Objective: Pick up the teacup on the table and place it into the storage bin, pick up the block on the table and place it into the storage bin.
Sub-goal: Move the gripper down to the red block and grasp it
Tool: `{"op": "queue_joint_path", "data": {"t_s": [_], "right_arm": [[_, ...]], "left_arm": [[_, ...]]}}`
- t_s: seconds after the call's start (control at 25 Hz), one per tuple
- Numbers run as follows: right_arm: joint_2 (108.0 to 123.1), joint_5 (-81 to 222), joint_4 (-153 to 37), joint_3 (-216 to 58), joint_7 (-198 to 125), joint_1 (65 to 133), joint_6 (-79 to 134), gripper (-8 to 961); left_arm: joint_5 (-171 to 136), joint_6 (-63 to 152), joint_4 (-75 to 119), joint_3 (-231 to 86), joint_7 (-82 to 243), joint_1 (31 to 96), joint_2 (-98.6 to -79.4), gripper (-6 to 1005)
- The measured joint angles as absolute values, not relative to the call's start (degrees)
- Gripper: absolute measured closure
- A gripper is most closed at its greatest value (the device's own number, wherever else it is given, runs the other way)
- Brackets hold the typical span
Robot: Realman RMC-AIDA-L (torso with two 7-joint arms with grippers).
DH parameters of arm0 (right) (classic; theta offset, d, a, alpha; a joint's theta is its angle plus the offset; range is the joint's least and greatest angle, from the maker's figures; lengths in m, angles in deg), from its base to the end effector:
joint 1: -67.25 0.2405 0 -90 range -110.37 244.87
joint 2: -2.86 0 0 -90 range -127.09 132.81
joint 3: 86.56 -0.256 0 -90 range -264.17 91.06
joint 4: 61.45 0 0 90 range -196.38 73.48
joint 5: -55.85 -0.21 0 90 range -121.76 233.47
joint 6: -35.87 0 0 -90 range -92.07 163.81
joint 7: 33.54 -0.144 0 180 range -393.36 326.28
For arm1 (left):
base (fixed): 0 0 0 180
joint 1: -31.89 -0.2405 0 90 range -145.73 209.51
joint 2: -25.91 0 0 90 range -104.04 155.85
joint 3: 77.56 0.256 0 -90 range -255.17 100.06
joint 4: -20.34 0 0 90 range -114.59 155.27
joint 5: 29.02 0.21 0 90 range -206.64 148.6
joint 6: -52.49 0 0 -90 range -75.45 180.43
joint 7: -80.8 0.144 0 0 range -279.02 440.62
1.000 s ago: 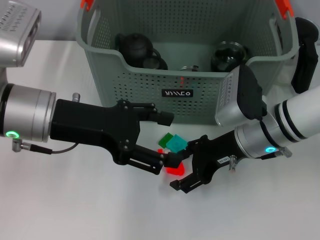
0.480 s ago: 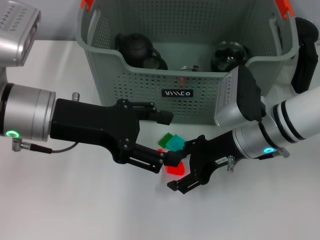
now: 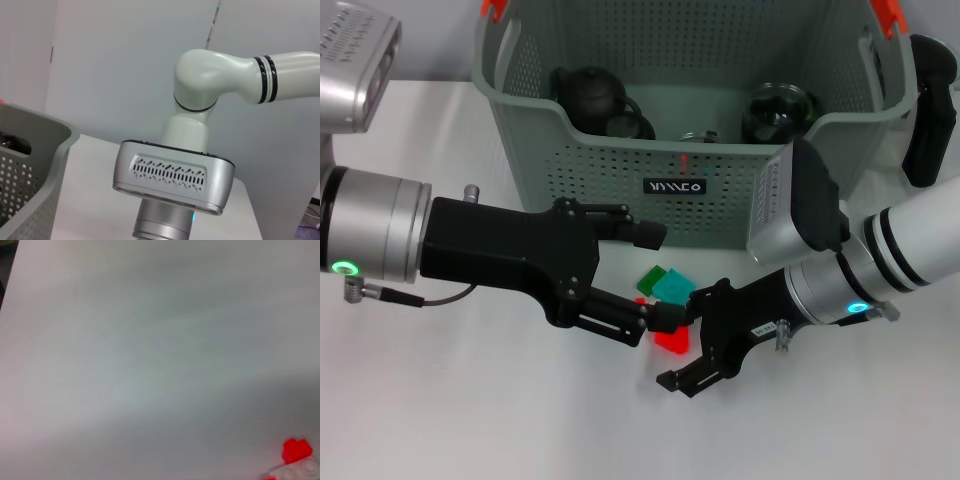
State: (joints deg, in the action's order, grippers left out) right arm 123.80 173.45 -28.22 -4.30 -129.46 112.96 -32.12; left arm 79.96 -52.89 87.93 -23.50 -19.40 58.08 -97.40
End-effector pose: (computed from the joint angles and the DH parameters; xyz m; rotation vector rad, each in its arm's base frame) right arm 0.1910 0.3504 -0.1119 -3.1123 0.3591 -0.0918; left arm -0.1764 0.3004 0.0216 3.0210 0.4394 0.7020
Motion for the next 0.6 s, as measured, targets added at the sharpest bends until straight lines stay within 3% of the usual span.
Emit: {"op": "queue_joint_path", "data": {"t_s": [0.6], "right_arm": [[123.63,172.8,-28.0,-4.1,-129.8,112.5,-32.2,124]], "left_arm": [[80.0,-52.9,87.5,-23.5,-19.4,58.1,-97.40,48]]}}
